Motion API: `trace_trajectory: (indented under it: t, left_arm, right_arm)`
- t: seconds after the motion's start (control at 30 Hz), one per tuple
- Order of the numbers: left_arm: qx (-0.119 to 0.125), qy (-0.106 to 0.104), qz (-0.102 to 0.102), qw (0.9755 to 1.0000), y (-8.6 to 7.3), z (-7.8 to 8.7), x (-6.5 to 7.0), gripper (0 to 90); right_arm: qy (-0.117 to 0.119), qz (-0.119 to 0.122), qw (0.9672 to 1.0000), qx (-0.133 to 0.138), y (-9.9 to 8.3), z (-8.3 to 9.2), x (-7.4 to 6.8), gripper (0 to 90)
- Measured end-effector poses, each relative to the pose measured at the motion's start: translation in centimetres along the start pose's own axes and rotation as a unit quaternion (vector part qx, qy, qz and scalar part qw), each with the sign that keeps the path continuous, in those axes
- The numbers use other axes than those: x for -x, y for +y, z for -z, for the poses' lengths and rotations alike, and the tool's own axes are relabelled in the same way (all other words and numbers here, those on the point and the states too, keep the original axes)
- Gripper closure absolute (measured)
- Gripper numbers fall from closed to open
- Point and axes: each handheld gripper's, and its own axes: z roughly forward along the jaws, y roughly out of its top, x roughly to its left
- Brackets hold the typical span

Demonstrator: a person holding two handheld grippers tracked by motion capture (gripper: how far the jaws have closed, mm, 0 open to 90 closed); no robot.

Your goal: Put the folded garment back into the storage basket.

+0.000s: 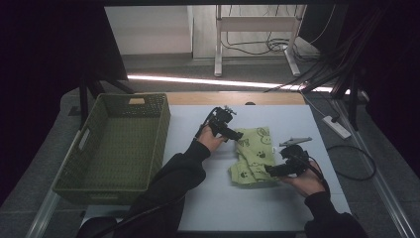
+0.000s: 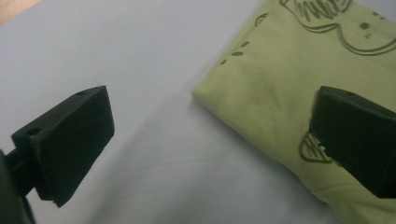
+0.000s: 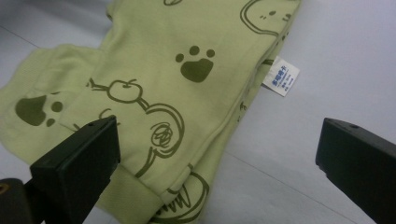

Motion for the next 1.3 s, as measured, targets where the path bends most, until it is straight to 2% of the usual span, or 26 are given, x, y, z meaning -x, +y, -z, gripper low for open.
trace_trajectory:
  t: [0.27, 0.43, 0.87, 1.03, 1.3]
  left_arm:
    - [-0.005, 0.012, 0.007, 0.9999, -0.1, -1.3, -0.5, 0.1]
    - [-0.01, 0.019, 0.008, 0.9997, -0.2, -2.0, -0.6, 0.1]
    - [-0.021, 0.008, 0.012, 0.9997, -0.5, -3.1, -1.2, 0.0]
    - [-0.018, 0.003, 0.005, 0.9998, -0.7, -3.0, -1.3, 0.0]
    - [-0.02, 0.004, 0.005, 0.9998, -0.7, -3.1, -1.3, 0.0]
  right_arm:
    - [-0.009, 0.003, 0.9997, -0.021, -0.3, -0.8, 0.3, 1.5]
    - [-0.005, 0.0, 0.9995, -0.03, -0.5, -1.2, 0.5, 1.8]
    - [0.013, -0.012, 0.998, -0.061, -1.1, -2.2, 0.8, 0.2]
    - [0.049, -0.043, 0.9959, -0.062, -1.6, -2.7, 1.5, 0.8]
    - [0.049, -0.041, 0.9962, -0.06, -1.6, -2.7, 1.4, 2.9]
